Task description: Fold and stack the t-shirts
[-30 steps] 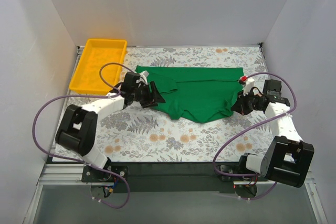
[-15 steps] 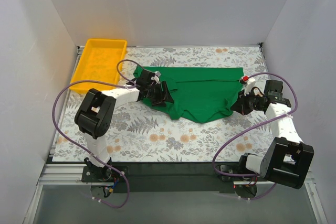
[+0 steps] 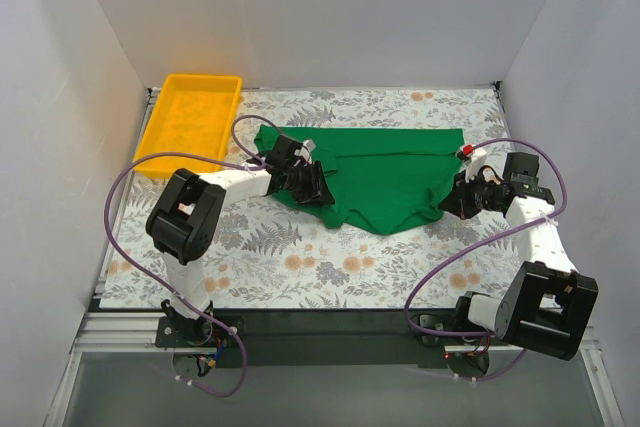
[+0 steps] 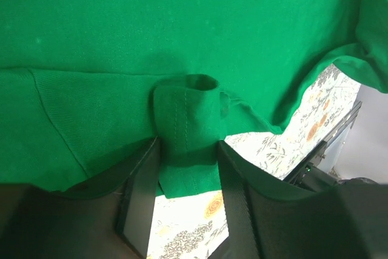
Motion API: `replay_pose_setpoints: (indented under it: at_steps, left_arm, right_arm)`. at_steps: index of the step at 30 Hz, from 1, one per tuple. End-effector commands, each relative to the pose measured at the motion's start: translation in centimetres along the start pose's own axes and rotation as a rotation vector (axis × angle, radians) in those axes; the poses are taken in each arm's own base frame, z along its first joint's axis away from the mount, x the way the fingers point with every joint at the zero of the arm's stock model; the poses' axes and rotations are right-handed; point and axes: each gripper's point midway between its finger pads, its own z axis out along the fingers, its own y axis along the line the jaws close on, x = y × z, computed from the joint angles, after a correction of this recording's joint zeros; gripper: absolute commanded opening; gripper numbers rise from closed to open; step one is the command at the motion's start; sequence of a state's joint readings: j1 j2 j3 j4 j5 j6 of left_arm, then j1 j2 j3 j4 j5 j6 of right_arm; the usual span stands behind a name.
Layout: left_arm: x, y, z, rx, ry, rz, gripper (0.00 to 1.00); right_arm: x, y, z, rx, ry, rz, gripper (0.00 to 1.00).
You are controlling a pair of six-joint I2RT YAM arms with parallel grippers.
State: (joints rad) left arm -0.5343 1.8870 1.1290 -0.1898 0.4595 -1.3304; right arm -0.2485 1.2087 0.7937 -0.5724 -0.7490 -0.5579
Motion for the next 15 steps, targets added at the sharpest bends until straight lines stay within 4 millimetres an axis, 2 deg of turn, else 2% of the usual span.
replay_pose_setpoints:
  at_steps: [1, 4, 5, 8, 9, 15]
  left_arm:
    - [-0.1, -1.2, -0.4, 0.031, 0.006, 0.036, 0.36]
    - [-0.2, -1.7, -0.5, 0.043, 0.003, 0.048, 0.26]
    - [-0.2, -1.7, -0.6, 0.045, 0.003, 0.056, 0.20]
    - [-0.4, -2.3, -1.2, 0.060, -0.010, 0.073, 0.09]
    - [-0.3, -2.4, -1.3, 0.060, -0.011, 0.077, 0.02]
    - [0.1, -3.1, -2.6, 0.079, -0.027, 0.108, 0.00]
  right_arm:
    - [-0.5, 0.2, 0.0, -0.019, -0.031, -0.029, 0.01]
    - [-0.4, 0.3, 0.0, -0.020, -0.029, -0.025, 0.01]
    - [-0.4, 0.2, 0.0, -0.021, -0.028, -0.024, 0.01]
    - [-0.4, 0.2, 0.0, -0.021, -0.030, -0.023, 0.01]
    - [-0.4, 0.2, 0.0, -0.021, -0.030, -0.025, 0.01]
    - [-0.4, 0.2, 0.0, -0.021, -0.030, -0.025, 0.01]
